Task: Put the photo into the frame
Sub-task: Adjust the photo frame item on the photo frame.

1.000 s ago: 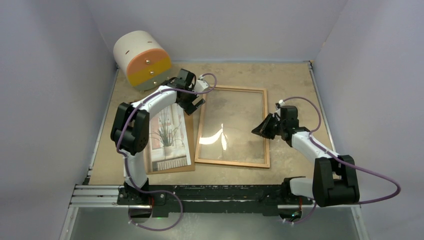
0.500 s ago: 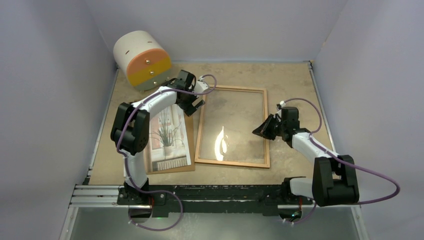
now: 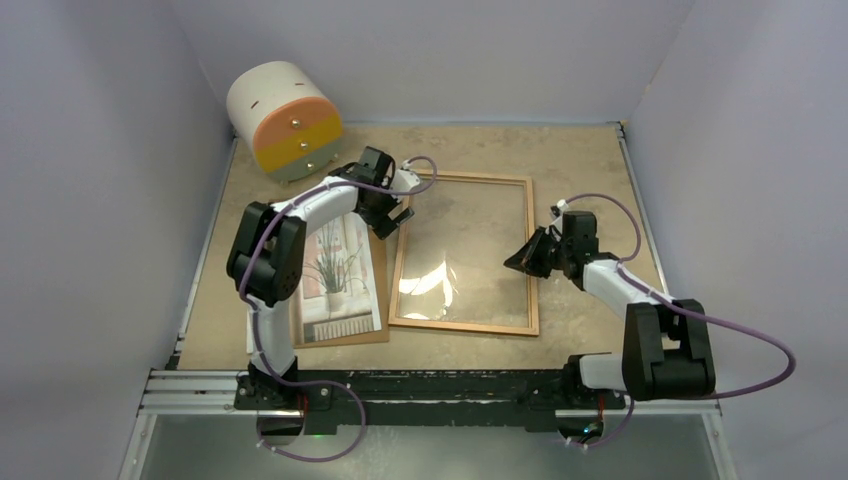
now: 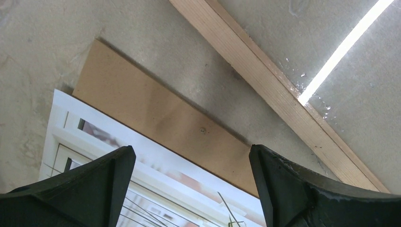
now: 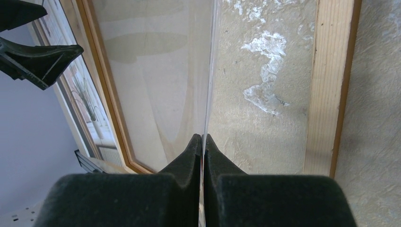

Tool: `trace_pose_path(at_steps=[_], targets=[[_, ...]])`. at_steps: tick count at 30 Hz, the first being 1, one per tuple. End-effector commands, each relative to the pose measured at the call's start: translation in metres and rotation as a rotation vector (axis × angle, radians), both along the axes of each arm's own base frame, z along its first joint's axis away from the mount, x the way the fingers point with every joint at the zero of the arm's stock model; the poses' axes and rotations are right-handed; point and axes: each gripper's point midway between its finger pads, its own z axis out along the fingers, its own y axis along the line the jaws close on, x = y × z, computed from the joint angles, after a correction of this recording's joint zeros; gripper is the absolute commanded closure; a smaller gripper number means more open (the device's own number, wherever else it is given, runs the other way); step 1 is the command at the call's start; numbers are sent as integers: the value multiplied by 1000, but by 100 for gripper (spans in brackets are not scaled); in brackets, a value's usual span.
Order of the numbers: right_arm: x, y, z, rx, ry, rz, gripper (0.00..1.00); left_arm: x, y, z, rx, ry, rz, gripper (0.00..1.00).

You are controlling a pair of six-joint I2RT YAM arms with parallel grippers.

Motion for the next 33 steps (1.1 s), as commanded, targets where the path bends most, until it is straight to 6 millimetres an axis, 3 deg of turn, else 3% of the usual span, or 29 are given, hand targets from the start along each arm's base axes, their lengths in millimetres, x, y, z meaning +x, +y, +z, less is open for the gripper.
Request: trace_pose_path(at_steps=[1,33], targets=[[6,-1,13,-18,-23,25,100,5,-11,1,-44,-12,-1,2],[-16,1,7,-7,65,56,100,-2,-21,-7,-48,-10,-29,3]])
